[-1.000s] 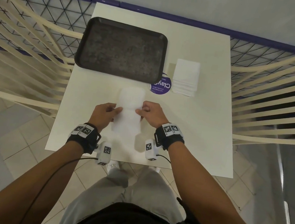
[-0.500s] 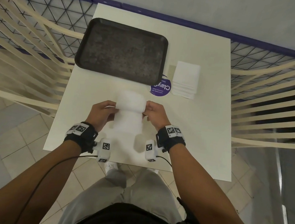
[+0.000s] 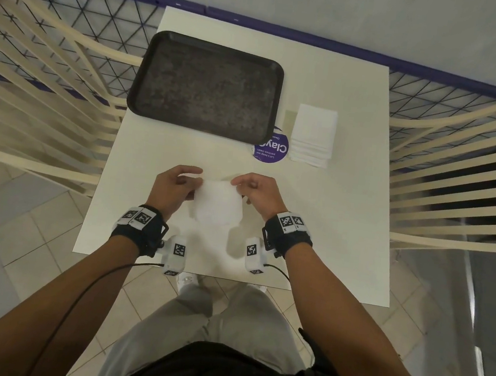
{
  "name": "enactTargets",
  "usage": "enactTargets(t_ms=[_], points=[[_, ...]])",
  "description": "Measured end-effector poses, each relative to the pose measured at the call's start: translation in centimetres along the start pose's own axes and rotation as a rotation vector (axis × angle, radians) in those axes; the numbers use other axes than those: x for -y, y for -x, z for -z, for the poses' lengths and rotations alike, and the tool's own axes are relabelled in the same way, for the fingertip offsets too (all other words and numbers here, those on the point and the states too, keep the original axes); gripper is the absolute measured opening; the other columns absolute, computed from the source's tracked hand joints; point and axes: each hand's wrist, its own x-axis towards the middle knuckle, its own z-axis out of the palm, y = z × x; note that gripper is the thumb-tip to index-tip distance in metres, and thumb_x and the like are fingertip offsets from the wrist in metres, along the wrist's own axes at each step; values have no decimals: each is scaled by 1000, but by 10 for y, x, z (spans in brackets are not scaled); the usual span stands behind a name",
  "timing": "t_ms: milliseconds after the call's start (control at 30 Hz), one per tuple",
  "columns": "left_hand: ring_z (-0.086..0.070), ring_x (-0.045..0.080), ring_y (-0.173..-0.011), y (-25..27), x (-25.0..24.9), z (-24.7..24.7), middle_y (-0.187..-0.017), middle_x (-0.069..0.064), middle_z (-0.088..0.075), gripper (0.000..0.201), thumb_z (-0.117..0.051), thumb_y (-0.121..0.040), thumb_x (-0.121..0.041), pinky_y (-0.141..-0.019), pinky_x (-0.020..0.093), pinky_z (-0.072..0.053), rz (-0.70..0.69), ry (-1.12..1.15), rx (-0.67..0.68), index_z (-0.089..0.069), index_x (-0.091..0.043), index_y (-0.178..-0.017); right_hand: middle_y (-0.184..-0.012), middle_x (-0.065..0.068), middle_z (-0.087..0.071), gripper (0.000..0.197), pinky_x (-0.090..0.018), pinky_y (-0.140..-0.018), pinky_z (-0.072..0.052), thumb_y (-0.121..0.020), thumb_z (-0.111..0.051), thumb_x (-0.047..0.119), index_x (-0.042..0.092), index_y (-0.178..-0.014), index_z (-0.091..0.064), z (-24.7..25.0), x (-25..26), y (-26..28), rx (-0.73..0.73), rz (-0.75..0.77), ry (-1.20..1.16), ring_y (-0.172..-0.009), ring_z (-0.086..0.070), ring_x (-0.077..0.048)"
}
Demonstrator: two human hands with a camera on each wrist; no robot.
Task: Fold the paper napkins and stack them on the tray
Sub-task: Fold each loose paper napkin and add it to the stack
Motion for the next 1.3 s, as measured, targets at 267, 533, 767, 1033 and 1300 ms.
enactTargets(t_ms=[267, 533, 767, 1033, 1300], points=[[-75, 25, -88, 1, -4, -4, -91, 4, -79, 9, -72, -94, -9, -87, 42, -63, -139, -229, -18, -79, -12, -98, -90, 18, -69, 20, -42, -92, -48, -77, -70, 61, 47, -92, -68, -20, 8, -7, -24, 126, 351, -90, -62, -3], [-67, 2, -82, 7, -8, -10, -88, -13, -72, 13, -67, -97, -13, -78, 12, -49, -316, -481, -30, -72, -25, -96, -90, 18, -71, 14, -36, -82, -24, -85, -68, 47, 33, -85, -70, -41, 30, -1, -70, 173, 556, -86, -58, -4], [-59, 8, -80, 10, -7, -7, -93, -6, -66, 11, -55, -102, -11, -67, 3, -39, -356, -454, -144, -63, -19, -100, -80, 22, -69, 8, -44, -95, -44, -81, -71, 43, 39, -74, -70, -25, 24, 2, -108, 71, 380, -88, -63, -8], [-55, 14, -64, 11, -4, -9, -90, 4, -65, 11, -50, -106, -19, -52, 11, -40, -361, -406, -160, -61, -22, -106, -73, 8, -68, 4, -18, -71, -48, -86, -76, 13, 17, -86, -77, -15, 25, 6, -121, 103, 164, -68, -63, -8], [-55, 13, -67, 0, -11, -13, -88, 4, -64, 13, -49, -105, -15, -60, 20, -44, -410, -399, -195, -59, -25, -104, -80, 4, -72, 25, -25, -79, -50, -91, -69, 37, 17, -106, -68, -26, 31, 10, -109, -41, 121, -74, -68, -7]])
